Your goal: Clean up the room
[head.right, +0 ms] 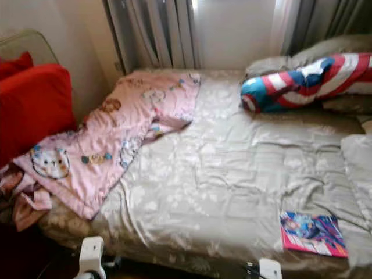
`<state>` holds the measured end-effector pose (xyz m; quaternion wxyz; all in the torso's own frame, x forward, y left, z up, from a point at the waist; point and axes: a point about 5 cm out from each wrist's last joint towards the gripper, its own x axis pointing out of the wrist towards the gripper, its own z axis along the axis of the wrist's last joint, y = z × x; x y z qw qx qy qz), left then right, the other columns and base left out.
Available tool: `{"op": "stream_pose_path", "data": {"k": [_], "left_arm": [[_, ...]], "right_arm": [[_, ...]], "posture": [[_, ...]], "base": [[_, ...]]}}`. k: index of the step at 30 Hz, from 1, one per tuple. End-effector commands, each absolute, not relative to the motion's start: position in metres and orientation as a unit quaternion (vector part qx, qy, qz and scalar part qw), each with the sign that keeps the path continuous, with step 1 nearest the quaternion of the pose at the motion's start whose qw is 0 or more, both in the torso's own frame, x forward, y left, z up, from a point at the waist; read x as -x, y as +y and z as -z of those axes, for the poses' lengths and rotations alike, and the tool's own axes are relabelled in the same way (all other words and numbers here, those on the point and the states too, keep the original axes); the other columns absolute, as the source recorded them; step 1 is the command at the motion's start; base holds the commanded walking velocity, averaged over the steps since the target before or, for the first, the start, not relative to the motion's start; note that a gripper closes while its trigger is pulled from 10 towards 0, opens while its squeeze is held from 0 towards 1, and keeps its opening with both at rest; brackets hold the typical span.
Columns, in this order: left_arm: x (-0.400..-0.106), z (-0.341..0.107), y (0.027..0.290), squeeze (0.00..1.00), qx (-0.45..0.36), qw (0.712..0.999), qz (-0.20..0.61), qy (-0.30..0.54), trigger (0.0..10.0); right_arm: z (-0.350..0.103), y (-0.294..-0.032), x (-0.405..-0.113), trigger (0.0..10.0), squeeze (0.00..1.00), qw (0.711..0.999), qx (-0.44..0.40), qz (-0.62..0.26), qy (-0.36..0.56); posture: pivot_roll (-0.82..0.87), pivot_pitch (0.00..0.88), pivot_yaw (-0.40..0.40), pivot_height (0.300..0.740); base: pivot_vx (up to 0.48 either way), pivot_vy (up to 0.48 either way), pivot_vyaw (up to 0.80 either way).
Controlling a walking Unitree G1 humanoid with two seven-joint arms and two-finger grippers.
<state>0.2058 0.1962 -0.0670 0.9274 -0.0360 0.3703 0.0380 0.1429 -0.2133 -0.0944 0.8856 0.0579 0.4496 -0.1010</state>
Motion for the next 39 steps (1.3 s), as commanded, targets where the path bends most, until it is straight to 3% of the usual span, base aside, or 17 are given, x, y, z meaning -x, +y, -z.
{"op": "stream_pose_path", "data": {"k": [1,39], "left_arm": [[-0.2008,0.0682,0.2069,0.0,0.025,0.924,-0.047,0.379,10.0],[-0.197,0.0703,0.2075,0.0,0.029,0.922,-0.054,0.383,10.0]], "right_arm": [[0.0943,-0.205,-0.1469,10.0,0.0,0.888,-0.063,0.09,0.446],[0.0937,-0.2076,-0.1472,10.0,0.0,0.889,-0.063,0.092,0.445]], "posture": [[-0.02,0.0,0.038,0.74],[-0.02,0.0,0.027,0.74]], "base": [[0.0,0.382,0.0],[0.0,0.377,0.0]]}}
